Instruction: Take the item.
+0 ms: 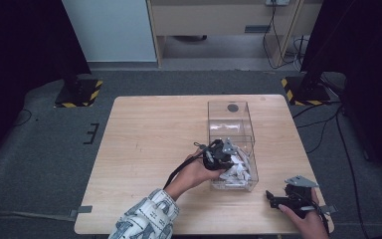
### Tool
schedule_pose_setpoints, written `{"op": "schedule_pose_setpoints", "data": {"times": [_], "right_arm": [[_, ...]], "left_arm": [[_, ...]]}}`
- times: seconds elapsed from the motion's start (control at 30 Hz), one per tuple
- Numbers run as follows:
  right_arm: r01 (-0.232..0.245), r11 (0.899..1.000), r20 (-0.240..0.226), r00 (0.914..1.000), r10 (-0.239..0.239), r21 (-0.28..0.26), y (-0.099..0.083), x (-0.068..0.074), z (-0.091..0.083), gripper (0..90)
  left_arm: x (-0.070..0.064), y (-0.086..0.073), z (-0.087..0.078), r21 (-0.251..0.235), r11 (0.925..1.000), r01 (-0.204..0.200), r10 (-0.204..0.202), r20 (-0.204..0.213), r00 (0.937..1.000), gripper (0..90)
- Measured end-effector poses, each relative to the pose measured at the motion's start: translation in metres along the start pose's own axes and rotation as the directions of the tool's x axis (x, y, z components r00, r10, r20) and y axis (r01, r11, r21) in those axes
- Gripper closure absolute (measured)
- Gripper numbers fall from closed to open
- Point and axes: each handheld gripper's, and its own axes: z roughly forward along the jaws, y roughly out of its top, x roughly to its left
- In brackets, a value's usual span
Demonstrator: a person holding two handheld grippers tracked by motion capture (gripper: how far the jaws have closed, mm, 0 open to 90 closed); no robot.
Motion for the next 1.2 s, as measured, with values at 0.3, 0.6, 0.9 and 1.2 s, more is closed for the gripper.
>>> {"op": "schedule_pose_setpoints", "data": {"times": [0.3,0.6,0.9,1.2], "right_arm": [[0.000,1.000,0.000,1.0000,0.000,0.000,0.000,0.000,0.000,0.8],[0.000,1.000,0.000,1.0000,0.000,0.000,0.000,0.000,0.000,0.8],[0.001,1.000,0.000,1.0000,-0.001,0.000,0.000,0.000,0.000,0.8],[0.000,1.000,0.000,1.0000,0.000,0.000,0.000,0.000,0.000,0.8]], "left_arm": [[-0.001,0.001,-0.002,-0.006,0.9999,-0.011,0.011,-0.002,0.9999,90.0],[0.000,0.003,-0.009,-0.060,0.9979,0.022,-0.022,0.004,0.9997,89.9],[-0.015,0.018,-0.013,-0.128,0.9907,0.047,-0.042,0.039,0.9983,69.3],[-0.020,0.023,-0.007,-0.113,0.9923,0.051,-0.045,0.053,0.9976,64.8]]}}
